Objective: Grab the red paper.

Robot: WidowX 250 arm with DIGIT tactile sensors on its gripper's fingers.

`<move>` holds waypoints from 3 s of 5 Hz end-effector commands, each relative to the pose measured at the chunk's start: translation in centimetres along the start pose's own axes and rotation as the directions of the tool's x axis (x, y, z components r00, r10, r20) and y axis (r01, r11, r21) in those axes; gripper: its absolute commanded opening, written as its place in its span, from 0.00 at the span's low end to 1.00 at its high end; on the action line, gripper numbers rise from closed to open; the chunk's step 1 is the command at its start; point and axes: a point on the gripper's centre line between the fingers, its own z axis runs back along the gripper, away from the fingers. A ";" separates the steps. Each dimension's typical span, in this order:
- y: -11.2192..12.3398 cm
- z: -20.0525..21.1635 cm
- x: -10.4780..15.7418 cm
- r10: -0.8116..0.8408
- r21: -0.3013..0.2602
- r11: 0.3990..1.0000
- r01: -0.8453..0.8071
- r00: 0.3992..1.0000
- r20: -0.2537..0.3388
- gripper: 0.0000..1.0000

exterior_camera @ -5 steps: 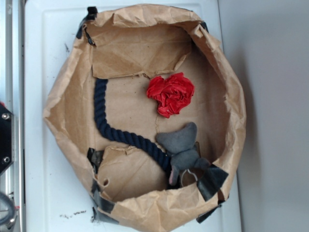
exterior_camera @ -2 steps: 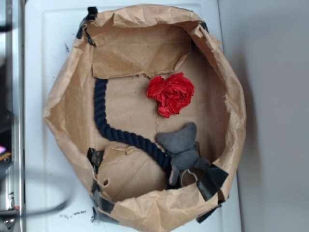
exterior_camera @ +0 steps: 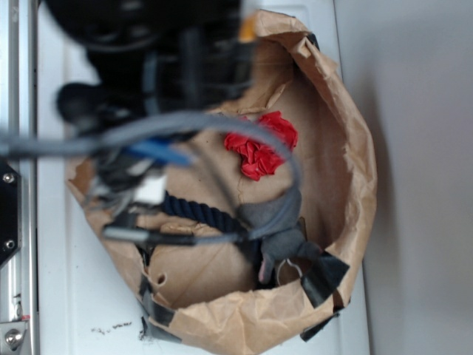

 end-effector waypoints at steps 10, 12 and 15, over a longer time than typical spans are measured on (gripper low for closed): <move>2.7 -17.2 7.9 -0.140 0.086 0.986 0.141 0.990 -0.016 1.00; 2.8 -18.3 8.0 -0.140 0.102 0.984 0.144 0.989 -0.043 0.00; 2.8 -18.7 8.2 -0.147 0.101 0.984 0.146 0.989 0.005 0.00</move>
